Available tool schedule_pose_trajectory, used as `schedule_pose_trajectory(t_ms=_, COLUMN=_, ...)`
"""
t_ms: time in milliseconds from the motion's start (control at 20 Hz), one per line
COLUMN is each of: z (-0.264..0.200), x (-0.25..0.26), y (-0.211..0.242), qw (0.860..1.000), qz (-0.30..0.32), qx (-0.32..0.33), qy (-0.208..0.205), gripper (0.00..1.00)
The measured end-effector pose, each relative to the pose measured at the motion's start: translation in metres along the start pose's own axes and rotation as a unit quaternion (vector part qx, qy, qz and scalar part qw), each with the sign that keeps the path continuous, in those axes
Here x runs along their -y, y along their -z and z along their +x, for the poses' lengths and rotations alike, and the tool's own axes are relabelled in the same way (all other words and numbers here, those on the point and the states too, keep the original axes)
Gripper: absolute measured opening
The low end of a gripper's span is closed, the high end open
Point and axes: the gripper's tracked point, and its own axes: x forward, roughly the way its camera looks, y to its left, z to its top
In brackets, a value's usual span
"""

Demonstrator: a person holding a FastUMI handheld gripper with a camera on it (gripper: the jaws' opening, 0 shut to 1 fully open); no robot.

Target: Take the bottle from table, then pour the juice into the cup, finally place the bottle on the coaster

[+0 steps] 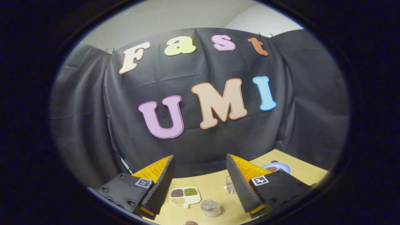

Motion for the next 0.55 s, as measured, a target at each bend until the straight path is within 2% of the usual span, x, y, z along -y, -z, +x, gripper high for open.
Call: schedule_pose_trajectory(t_ms=550, z=-0.036, x=0.011, y=-0.081, qw=0.999, qz=-0.018, qx=0.032, qy=-0.035, gripper=1.0)
